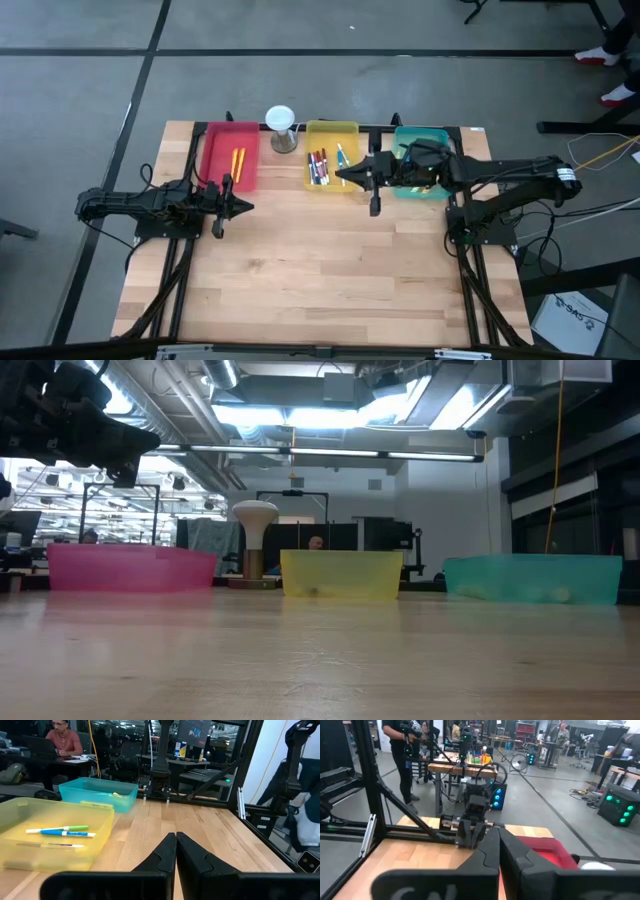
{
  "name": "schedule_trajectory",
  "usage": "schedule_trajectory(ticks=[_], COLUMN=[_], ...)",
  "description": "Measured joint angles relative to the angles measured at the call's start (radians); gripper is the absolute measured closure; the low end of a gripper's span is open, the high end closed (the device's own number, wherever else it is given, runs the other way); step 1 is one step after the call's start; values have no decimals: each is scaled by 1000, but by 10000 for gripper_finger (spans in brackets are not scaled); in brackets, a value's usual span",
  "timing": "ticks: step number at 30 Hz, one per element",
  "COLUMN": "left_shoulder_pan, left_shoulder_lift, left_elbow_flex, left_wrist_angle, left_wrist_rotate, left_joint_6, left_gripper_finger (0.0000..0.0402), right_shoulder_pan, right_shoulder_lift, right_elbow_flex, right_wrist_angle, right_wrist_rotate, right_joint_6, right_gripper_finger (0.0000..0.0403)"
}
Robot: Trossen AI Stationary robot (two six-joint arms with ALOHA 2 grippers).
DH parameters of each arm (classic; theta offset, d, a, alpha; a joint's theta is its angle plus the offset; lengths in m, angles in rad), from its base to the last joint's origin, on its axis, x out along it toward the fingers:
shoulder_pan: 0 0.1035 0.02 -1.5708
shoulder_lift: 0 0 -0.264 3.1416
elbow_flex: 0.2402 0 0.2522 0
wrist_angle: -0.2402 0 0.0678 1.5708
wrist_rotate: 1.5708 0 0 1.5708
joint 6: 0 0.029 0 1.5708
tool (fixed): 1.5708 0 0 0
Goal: Pick & Place Markers
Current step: Return to Home Position
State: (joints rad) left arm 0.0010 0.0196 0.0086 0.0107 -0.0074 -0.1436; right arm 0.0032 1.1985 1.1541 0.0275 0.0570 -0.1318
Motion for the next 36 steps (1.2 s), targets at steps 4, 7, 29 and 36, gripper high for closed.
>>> schedule_trajectory(ticks=[4,7,29,36], left_shoulder_pan=[0,0,0,0], left_shoulder_lift=[0,0,0,0], left_elbow_flex=[0,0,0,0], left_wrist_angle=[0,0,0,0], left_wrist_rotate=[0,0,0,0], left_joint_6=[0,0,0,0], left_gripper_finger=[396,394,389,394], right_shoulder_pan=[0,0,42,62], right_shoulder_lift=[-13,-41,-485,-631], right_elbow_flex=[-114,-193,-738,-880], right_wrist_angle=[132,207,302,415], right_wrist_rotate=[-42,-68,20,63], right_joint_6=[17,40,126,158], right_gripper_finger=[402,402,401,401])
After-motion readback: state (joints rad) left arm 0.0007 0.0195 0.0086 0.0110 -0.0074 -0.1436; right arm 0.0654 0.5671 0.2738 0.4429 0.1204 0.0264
